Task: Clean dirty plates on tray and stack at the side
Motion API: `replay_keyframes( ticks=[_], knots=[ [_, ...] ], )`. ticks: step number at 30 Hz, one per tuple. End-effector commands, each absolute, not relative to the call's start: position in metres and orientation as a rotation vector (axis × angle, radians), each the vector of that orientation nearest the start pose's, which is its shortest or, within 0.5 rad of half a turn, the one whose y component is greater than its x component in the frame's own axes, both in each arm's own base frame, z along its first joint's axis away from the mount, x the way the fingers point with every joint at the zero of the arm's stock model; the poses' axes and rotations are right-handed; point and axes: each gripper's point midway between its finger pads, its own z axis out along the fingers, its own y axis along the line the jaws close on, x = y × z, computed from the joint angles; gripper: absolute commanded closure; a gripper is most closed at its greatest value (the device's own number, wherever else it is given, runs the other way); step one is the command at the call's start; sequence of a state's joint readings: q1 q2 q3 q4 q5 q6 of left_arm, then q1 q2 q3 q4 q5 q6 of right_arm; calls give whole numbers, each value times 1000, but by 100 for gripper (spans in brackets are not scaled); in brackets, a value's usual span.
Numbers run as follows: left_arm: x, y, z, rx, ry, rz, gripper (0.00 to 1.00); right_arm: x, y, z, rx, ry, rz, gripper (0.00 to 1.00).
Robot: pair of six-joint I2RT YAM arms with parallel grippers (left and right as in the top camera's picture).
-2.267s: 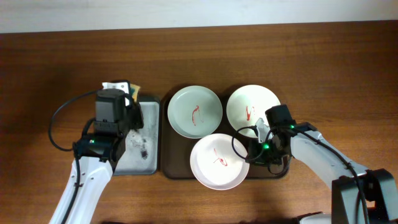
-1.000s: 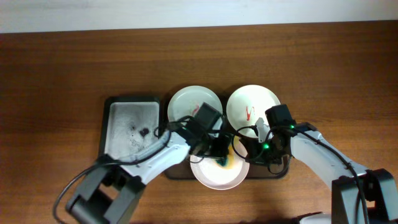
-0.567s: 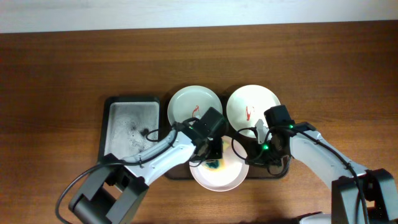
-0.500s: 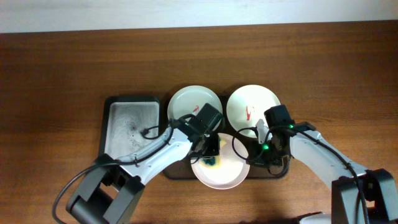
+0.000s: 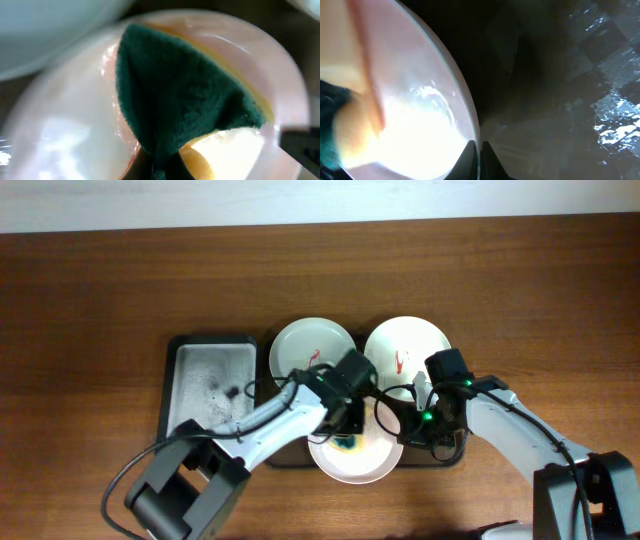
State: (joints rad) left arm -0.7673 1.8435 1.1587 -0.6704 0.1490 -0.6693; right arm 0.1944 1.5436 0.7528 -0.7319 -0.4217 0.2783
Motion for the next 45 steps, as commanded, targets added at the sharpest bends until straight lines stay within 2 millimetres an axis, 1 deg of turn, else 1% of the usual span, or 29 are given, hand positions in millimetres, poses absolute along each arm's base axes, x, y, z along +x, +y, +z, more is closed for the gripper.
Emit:
replay_keyframes(
  ticks=[1, 2, 3, 4, 5, 6, 7, 8, 9, 10, 11, 12, 14, 16, 17, 20, 22, 23, 25, 26, 28, 30, 31, 34, 37, 38, 42, 43, 45],
  knots=[
    [274, -250, 50, 188, 2941, -352, 100, 220, 109, 11, 112, 3138, 603, 90],
    [275, -254, 64, 261, 2903, -402, 100, 220, 110, 11, 111, 3137, 607, 64],
    [276, -257, 76, 315, 2865, -431, 100, 221, 110, 11, 110, 3133, 608, 59],
    [277, -257, 91, 348, 2819, -453, 100, 222, 110, 11, 109, 3131, 608, 57],
    [277, -257, 101, 348, 2793, -468, 100, 222, 110, 11, 109, 3130, 609, 58],
    [277, -255, 108, 342, 2779, -478, 96, 222, 110, 11, 108, 3130, 609, 58],
    [277, -251, 115, 327, 2770, -482, 95, 222, 110, 11, 108, 3130, 609, 61],
    [278, -243, 117, 305, 2776, -472, 94, 222, 110, 11, 108, 3130, 609, 70],
    [279, -233, 117, 275, 2792, -439, 94, 222, 110, 11, 108, 3128, 610, 76],
    [281, -220, 114, 237, 2813, -387, 95, 223, 111, 12, 107, 3123, 616, 85],
    [283, -199, 109, 180, 2844, -305, 96, 224, 112, 12, 104, 3117, 623, 95],
    [285, -181, 106, 123, 2867, -244, 97, 224, 112, 12, 104, 3117, 624, 96],
    [294, -148, 104, -3, 2891, -184, 100, 226, 112, 13, 94, 3109, 624, 96],
    [306, -122, 104, -38, 2886, -156, 100, 230, 113, 20, 82, 3090, 625, 96],
    [311, -109, 104, -26, 2879, -140, 100, 234, 113, 28, 64, 3065, 627, 96],
    [323, -83, 102, -29, 2862, -161, 100, 248, 102, 58, 47, 2976, 513, 96],
    [326, -63, 94, -88, 2858, -176, 100, 260, 84, 88, 51, 2883, 357, 96],
    [328, -57, 91, -107, 2853, -173, 100, 263, 78, 96, 57, 2853, 303, 96],
    [330, -42, 82, -77, 2838, -159, 100, 272, 57, 120, 83, 2761, 144, 96],
    [331, -36, 77, -103, 2832, -156, 100, 276, 49, 129, 96, 2724, 84, 96],
    [328, -33, 69, -113, 2834, -153, 100, 280, 38, 137, 131, 2686, 2, 96],
    [327, -33, 60, -112, 2827, -152, 100, 281, 32, 139, 138, 2674, -48, 96],
    [325, -32, 52, -109, 2821, -149, 100, 281, 32, 140, 119, 2664, -86, 96],
    [321, -32, 43, -110, 2825, -147, 100, 285, 40, 153, 54, 2596, -222, 96],
    [318, -32, 38, -111, 2833, -147, 100, 291, 51, 175, -33, 2441, -428, 96],
    [317, -32, 38, -111, 2834, -147, 100, 292, 59, 183, -71, 2385, -469, 96],
    [317, -32, 38, -111, 2834, -147, 100, 290, 98, 206, -200, 2207, -530, 96],
    [318, -32, 38, -111, 2833, -147, 100, 290, 104, 211, -242, 2159, -580, 96],
    [317, -32, 38, -111, 2833, -147, 100, 290, 119, 211, -347, 2118, -633, 96]
  ],
)
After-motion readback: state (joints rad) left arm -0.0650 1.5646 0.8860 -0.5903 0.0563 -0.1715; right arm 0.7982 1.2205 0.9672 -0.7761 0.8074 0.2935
